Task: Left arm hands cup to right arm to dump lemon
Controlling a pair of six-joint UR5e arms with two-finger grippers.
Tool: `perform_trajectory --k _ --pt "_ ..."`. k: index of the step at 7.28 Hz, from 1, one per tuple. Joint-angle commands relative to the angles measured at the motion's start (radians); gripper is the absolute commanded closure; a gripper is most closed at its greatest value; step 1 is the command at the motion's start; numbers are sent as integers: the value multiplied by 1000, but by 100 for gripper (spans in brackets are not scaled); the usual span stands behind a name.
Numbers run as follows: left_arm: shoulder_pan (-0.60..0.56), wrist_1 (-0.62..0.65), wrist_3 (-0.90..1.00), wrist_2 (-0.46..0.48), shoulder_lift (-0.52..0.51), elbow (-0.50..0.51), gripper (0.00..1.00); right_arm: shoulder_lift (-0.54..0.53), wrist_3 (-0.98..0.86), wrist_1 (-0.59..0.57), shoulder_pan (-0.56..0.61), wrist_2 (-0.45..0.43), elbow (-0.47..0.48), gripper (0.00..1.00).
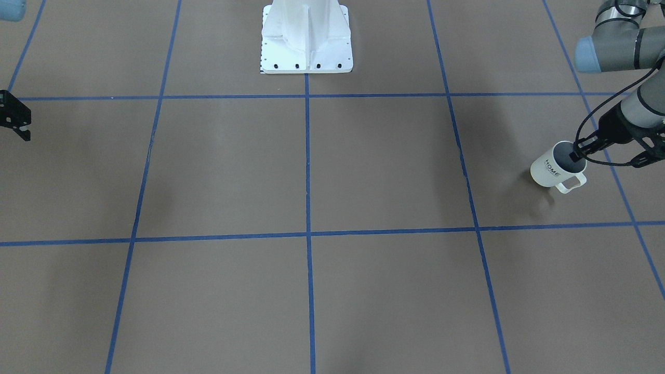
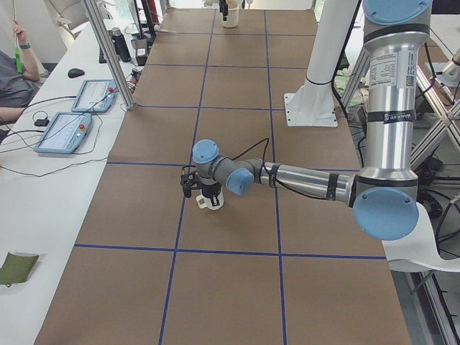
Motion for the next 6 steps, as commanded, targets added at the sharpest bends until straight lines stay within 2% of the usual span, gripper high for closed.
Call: perform_trajectory --k 1,2,4,5,6 --pt "14 -2 -8 1 1 0 14 2 1 2 -2 3 -2 0" --pt "14 -2 -6 3 4 -16 0 2 -1 2 -2 -2 -2 0" --pt "11 -2 -3 18 -2 -54 0 5 -1 2 0 -2 -12 0" --pt "-5 0 70 21 -2 -89 0 -1 -4 0 3 1 -13 0" --pt "-72 7 168 21 -11 -79 0 -4 -5 0 15 5 -13 0"
